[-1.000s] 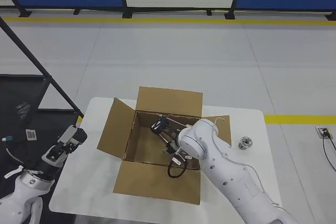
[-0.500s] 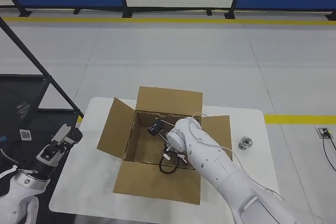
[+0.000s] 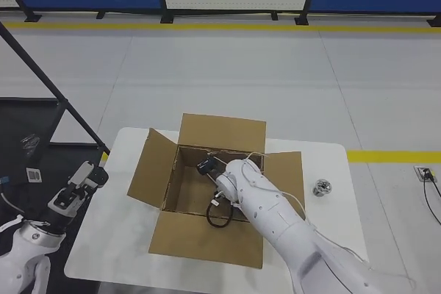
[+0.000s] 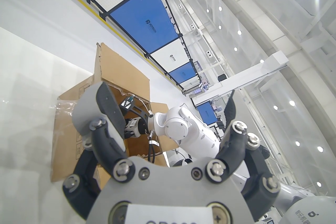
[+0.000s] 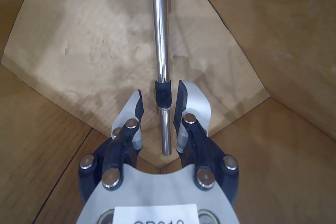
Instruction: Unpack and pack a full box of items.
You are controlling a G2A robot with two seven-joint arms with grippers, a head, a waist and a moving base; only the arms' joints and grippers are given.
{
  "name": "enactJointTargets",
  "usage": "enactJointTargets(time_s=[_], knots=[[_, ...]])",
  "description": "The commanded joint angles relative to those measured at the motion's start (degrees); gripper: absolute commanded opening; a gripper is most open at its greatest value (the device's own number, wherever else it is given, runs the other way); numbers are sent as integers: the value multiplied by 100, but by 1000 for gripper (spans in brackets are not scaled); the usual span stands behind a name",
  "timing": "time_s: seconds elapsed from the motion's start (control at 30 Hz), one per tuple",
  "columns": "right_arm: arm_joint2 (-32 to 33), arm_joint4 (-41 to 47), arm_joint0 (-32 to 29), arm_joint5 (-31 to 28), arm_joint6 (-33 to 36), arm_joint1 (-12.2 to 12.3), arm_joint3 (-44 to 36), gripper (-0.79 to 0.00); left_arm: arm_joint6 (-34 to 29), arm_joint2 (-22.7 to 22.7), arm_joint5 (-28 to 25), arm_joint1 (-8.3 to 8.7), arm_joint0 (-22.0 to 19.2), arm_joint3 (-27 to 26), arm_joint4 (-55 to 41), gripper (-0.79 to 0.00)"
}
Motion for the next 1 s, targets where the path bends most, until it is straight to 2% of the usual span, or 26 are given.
enactJointTargets(time_s=[0.0,0.5,0.97], knots=[[14,39,19,-25,-98,-34,124,-456,-1,-3,6,4,-12,9,7,0],[42,59,35,-57,-531,-191,645,-468,13,30,41,30,-85,74,1,0],[35,-31,-14,-104,-509,-253,775,-480,45,31,17,48,-64,72,19,0]])
